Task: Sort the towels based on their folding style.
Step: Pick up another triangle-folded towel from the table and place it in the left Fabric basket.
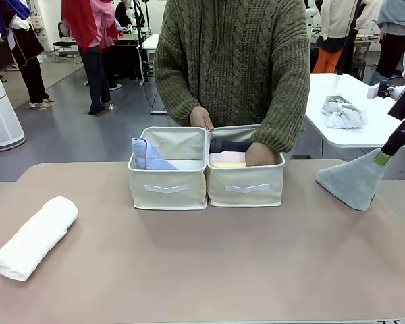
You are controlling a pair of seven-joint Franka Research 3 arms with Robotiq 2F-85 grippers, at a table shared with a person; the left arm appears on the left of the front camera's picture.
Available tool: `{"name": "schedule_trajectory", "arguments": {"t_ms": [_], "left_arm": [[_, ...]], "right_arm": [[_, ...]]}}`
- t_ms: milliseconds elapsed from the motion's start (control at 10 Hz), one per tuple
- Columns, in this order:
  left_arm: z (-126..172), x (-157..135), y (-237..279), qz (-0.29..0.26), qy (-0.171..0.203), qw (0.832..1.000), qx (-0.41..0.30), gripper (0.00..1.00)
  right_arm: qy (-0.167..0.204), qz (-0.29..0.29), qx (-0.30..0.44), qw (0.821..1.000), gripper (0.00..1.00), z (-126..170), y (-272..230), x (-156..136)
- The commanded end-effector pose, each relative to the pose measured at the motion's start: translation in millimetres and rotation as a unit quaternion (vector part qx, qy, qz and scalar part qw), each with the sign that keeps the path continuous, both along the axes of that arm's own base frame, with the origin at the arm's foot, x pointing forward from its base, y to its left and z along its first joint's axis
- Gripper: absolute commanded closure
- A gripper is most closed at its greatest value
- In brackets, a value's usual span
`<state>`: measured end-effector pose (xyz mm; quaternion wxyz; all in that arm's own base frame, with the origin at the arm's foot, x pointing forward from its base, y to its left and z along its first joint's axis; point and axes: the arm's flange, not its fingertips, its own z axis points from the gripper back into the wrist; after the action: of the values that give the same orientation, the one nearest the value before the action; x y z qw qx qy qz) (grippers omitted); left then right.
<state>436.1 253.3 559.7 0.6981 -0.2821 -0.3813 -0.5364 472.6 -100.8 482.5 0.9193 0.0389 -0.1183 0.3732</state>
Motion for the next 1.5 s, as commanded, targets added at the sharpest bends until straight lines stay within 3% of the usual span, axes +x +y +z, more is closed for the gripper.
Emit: {"name": "schedule_trajectory", "arguments": {"t_ms": [0,800,900,1000,1100,1300,1400], "left_arm": [[1,-1,0,-0.002,-0.006,1.000,-0.006,0.00],[1,-1,0,-0.002,-0.006,1.000,-0.006,0.00],[1,-1,0,-0.002,-0.006,1.000,-0.006,0.00],[1,-1,0,-0.002,-0.006,1.000,-0.006,0.00],[1,-1,0,-0.002,-0.006,1.000,-0.006,0.00],[1,-1,0,-0.002,-0.006,1.000,-0.006,0.00],[1,-1,0,-0.002,-0.006,1.000,-0.006,0.00]], "right_arm": [[-0.012,0.024,0.017,0.999,0.00,-10,-2,9],[-0.024,0.016,0.010,1.000,0.03,-35,-8,27],[-0.024,0.017,0.007,1.000,0.57,-36,-8,27],[-0.025,0.019,0.007,0.999,0.60,-36,-9,27],[-0.027,0.022,0.007,0.999,1.00,-35,-9,27],[-0.028,0.023,0.008,0.999,1.00,-34,-8,27],[-0.028,0.022,0.009,0.999,0.81,-34,-9,27]]}}
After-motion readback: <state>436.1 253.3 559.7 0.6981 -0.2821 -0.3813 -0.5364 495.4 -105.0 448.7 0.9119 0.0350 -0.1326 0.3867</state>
